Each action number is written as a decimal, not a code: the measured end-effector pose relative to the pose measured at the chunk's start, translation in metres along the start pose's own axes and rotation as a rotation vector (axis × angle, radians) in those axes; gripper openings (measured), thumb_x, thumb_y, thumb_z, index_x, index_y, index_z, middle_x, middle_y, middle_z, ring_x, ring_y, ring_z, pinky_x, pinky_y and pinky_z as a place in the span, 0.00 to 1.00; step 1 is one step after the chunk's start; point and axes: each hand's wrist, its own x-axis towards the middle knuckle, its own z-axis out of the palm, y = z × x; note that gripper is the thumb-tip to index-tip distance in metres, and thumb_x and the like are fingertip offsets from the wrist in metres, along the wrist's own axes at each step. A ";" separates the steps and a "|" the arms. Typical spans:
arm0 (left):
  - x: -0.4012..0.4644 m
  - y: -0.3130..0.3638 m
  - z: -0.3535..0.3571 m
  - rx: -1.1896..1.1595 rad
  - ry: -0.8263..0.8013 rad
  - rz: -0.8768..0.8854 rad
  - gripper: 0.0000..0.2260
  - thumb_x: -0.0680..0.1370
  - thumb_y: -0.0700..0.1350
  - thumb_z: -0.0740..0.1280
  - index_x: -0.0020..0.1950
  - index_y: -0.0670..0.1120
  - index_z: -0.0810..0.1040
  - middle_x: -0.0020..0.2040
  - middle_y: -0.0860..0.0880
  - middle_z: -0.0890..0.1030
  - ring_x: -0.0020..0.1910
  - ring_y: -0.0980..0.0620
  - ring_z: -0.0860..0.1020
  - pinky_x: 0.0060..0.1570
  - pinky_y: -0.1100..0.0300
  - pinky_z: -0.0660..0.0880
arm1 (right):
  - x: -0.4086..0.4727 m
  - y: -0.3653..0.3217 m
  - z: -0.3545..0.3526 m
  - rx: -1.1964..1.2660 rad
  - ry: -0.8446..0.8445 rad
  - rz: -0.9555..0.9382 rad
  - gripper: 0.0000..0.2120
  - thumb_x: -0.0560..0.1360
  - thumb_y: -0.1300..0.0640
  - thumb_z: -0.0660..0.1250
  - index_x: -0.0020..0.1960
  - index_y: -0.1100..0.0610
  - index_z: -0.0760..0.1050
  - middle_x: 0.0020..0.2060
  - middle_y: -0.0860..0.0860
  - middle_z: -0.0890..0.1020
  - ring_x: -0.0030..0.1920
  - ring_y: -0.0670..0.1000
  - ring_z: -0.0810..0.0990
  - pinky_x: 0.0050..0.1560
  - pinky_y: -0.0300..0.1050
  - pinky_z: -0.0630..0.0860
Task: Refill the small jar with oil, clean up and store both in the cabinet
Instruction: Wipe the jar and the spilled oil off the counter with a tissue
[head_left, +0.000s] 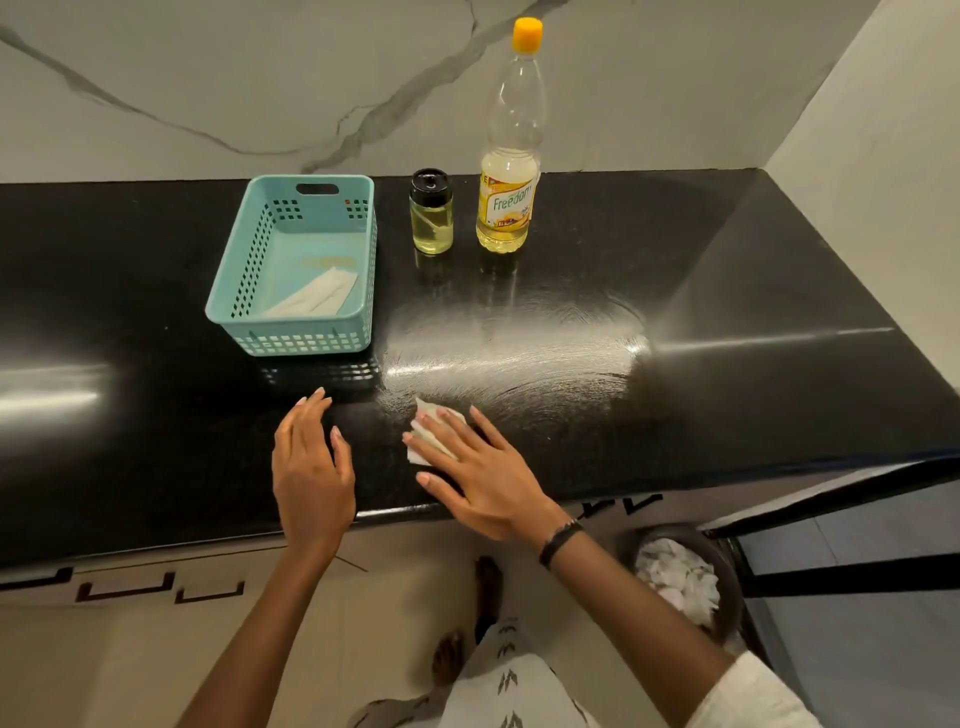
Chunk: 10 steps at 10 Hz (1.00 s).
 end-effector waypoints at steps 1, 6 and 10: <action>0.000 -0.001 0.000 -0.006 -0.003 0.007 0.16 0.79 0.37 0.62 0.67 0.41 0.71 0.67 0.45 0.73 0.68 0.46 0.69 0.63 0.50 0.69 | -0.017 0.014 -0.005 -0.039 -0.003 0.022 0.25 0.82 0.41 0.44 0.77 0.45 0.52 0.77 0.45 0.54 0.77 0.47 0.47 0.76 0.51 0.40; 0.000 -0.003 0.000 -0.011 0.000 0.018 0.16 0.79 0.37 0.63 0.67 0.40 0.71 0.67 0.45 0.73 0.68 0.46 0.69 0.62 0.50 0.70 | -0.082 0.125 -0.042 -0.075 -0.011 0.586 0.35 0.75 0.33 0.31 0.77 0.48 0.41 0.77 0.47 0.43 0.76 0.46 0.38 0.73 0.44 0.30; -0.001 0.000 -0.001 -0.006 -0.005 0.017 0.16 0.79 0.37 0.63 0.67 0.40 0.71 0.68 0.45 0.74 0.67 0.47 0.70 0.63 0.50 0.71 | -0.024 0.023 -0.008 0.029 0.044 0.502 0.35 0.76 0.32 0.35 0.78 0.48 0.47 0.78 0.49 0.46 0.77 0.50 0.39 0.74 0.51 0.32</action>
